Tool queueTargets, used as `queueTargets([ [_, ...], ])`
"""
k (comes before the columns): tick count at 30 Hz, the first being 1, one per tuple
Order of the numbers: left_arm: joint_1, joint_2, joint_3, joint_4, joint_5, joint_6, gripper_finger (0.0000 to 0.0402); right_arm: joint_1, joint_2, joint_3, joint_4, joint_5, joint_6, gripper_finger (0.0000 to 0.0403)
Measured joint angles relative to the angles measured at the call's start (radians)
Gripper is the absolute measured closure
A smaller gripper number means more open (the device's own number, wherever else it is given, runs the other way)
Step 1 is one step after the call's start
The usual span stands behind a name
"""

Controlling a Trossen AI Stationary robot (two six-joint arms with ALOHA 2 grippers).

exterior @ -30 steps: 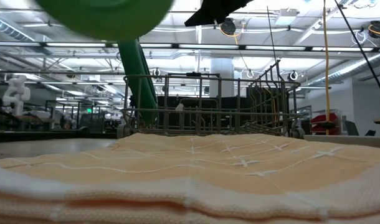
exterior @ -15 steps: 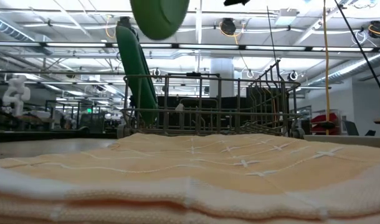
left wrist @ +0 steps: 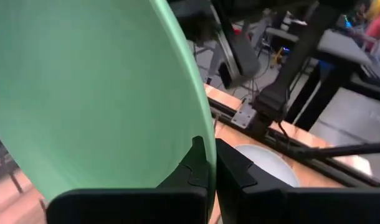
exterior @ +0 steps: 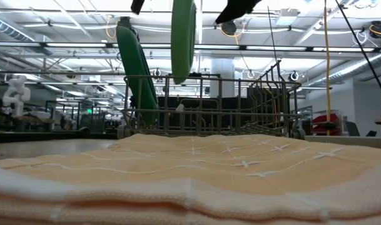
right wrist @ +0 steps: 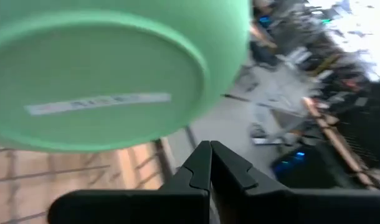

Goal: Sort dishes
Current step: Put the light green plate in the dish rack

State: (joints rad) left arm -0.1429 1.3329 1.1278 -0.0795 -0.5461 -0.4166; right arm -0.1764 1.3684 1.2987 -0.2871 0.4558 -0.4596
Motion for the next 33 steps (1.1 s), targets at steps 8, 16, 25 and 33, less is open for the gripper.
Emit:
queueTargets([
  [8, -0.007, -0.001, -0.107, 0.022, -0.07, -0.133, 0.0392, -0.001, 0.139, 0.0, 0.078, -0.018, -0.004, 0.0403],
  [16, -0.008, -0.001, -0.119, 0.01, -0.105, -0.148, 0.0392, -0.001, 0.207, -0.001, 0.136, -0.052, 0.005, 0.0403],
  [25, -0.008, 0.007, -0.12, -0.016, -0.114, -0.18, 0.0392, -0.001, 0.214, -0.001, 0.147, -0.07, 0.02, 0.0403],
  [33, -0.008, 0.021, -0.12, -0.007, -0.102, -0.181, 0.0389, -0.001, 0.212, -0.001, 0.148, -0.069, 0.021, 0.0403],
])
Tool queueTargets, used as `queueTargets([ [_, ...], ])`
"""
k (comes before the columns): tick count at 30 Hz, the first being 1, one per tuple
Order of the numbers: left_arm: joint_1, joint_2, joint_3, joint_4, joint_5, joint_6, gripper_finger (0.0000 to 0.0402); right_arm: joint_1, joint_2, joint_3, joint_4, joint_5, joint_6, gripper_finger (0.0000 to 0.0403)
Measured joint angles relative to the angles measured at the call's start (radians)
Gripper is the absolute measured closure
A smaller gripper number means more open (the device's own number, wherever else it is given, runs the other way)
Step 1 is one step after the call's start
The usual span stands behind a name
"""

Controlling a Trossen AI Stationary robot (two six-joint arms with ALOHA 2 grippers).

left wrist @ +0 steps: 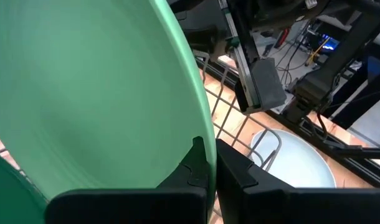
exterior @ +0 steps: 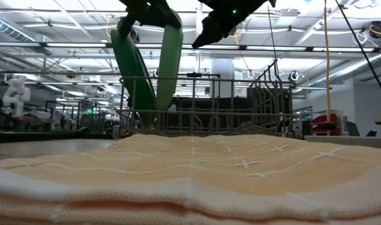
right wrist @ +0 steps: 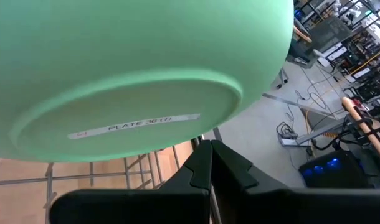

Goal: Sort dishes
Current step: Put the light green plate in the dish rack

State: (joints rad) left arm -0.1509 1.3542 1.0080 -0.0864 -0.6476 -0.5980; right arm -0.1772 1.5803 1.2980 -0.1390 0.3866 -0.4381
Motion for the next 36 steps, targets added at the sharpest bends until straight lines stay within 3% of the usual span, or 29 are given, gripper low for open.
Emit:
queueTargets([
  [11, 0.0, 0.019, -0.001, 0.112, 0.026, 0.083, 0.0391, 0.0, -0.006, 0.0, -0.012, 0.008, -0.016, 0.0403],
  [36, 0.0, 0.119, -0.001, 0.175, 0.014, 0.054, 0.0389, 0.002, -0.051, 0.0, -0.057, 0.009, -0.009, 0.0403],
])
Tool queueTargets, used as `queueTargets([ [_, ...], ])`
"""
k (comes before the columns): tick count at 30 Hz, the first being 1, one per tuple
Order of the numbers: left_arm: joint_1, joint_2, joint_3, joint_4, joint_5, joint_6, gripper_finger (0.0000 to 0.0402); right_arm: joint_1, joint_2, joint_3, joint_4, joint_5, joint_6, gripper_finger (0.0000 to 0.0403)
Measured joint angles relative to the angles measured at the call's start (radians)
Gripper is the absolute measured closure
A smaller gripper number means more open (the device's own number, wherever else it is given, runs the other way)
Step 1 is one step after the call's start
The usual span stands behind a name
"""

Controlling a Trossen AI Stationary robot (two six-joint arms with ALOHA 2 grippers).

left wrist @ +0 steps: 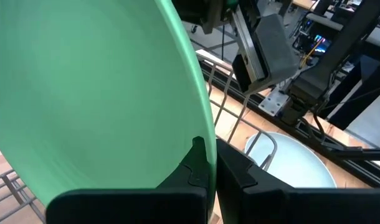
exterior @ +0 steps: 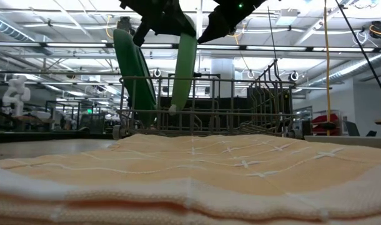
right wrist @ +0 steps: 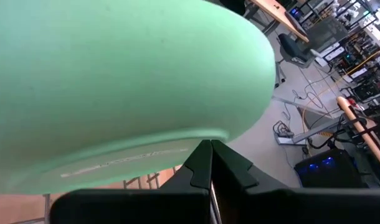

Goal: Sort dishes
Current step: Put the light green plate in the dish rack

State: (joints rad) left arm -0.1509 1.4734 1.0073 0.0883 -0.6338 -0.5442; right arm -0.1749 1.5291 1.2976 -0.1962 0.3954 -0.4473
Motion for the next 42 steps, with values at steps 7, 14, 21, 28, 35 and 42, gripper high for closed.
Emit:
queueTargets([
  [7, 0.0, 0.0, 0.0, -0.002, 0.0, 0.0, 0.0371, 0.004, 0.0, 0.0, -0.006, -0.006, 0.001, 0.0403],
  [14, 0.0, 0.0, 0.0, -0.017, 0.0, -0.004, 0.0367, 0.02, 0.0, 0.0, -0.008, -0.009, 0.0, 0.0403],
  [21, 0.0, 0.0, 0.0, -0.019, 0.005, -0.004, 0.0366, 0.02, 0.008, 0.0, -0.008, -0.01, 0.006, 0.0403],
  [28, 0.0, 0.0, 0.0, -0.019, 0.033, -0.003, 0.0365, 0.02, 0.011, 0.0, -0.007, -0.01, 0.009, 0.0403],
  [35, -0.001, 0.0, 0.001, -0.015, 0.069, -0.005, 0.031, 0.02, 0.011, 0.0, -0.003, -0.01, 0.01, 0.0403],
  [42, -0.002, -0.002, 0.002, -0.015, 0.068, -0.025, 0.0222, 0.02, 0.011, 0.0, -0.004, -0.01, 0.01, 0.0403],
])
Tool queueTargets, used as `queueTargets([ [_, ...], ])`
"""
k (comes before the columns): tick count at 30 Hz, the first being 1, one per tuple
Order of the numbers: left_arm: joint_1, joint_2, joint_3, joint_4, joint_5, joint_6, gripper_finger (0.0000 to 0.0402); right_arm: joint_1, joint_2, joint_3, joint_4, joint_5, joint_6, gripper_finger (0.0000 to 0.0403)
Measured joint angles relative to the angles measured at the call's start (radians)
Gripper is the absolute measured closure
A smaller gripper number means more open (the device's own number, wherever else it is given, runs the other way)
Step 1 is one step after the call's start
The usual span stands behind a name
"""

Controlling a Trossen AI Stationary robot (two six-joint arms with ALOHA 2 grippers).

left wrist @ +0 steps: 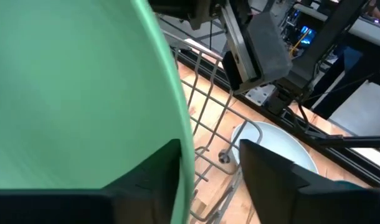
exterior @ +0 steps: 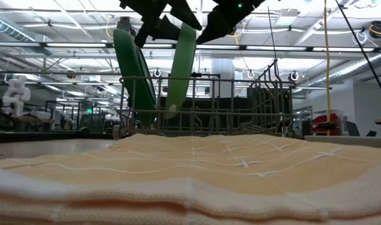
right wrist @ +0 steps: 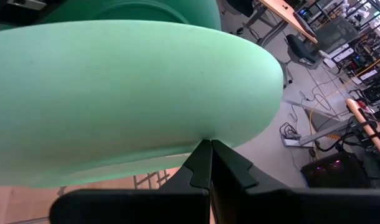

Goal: Sort dishes
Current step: Put the light green plate in the dish rack

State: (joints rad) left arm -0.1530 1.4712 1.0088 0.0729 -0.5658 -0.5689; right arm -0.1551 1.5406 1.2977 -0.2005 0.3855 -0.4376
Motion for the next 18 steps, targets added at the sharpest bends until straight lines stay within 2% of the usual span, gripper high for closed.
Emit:
queueTargets([
  [7, -0.001, -0.03, 0.0, -0.005, 0.005, 0.027, 0.0181, 0.0, 0.0, 0.0, 0.0, 0.0, 0.0, 0.0403],
  [18, -0.001, -0.052, 0.0, 0.003, 0.034, 0.078, 0.0177, 0.0, 0.0, 0.0, 0.001, 0.0, 0.0, 0.0403],
])
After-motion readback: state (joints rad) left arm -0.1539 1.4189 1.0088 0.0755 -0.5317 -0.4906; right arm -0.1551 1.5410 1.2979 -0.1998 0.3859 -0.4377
